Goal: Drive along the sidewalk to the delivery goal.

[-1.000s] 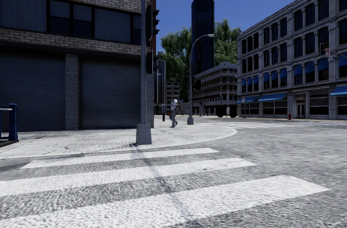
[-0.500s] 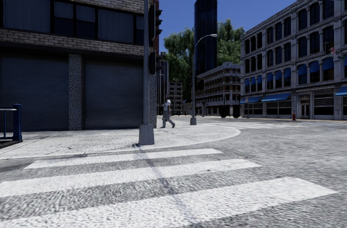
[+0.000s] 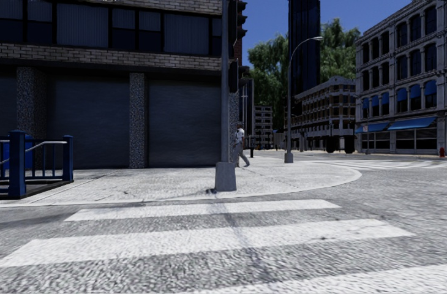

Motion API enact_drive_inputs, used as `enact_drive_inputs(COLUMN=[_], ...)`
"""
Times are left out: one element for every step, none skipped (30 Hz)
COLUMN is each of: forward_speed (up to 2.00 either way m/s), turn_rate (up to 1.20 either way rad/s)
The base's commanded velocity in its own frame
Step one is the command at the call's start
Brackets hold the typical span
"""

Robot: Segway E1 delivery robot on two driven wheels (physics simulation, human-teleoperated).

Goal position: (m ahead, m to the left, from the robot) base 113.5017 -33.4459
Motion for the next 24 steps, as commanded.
enact_drive_inputs(forward_speed=[0.96, 0.96, 0.96, 0.96, 0.96, 0.96, 0.96, 0.96, 0.96, 0.96, 0.96, 0.96, 0.96, 0.96, 0.96, 0.96, 0.97, 0.97, 0.97, 0.97, 0.97, 0.97, 0.97, 0.97], turn_rate=[0.48, 0.48, 0.48, 0.48, 0.48, 0.48, 0.48, 0.48, 0.48, 0.48, 0.48, 0.48, 0.48, 0.48, 0.48, 0.48, 0.48, 0.48, 0.48, 0.48, 0.48, 0.48, 0.48, 0.48])
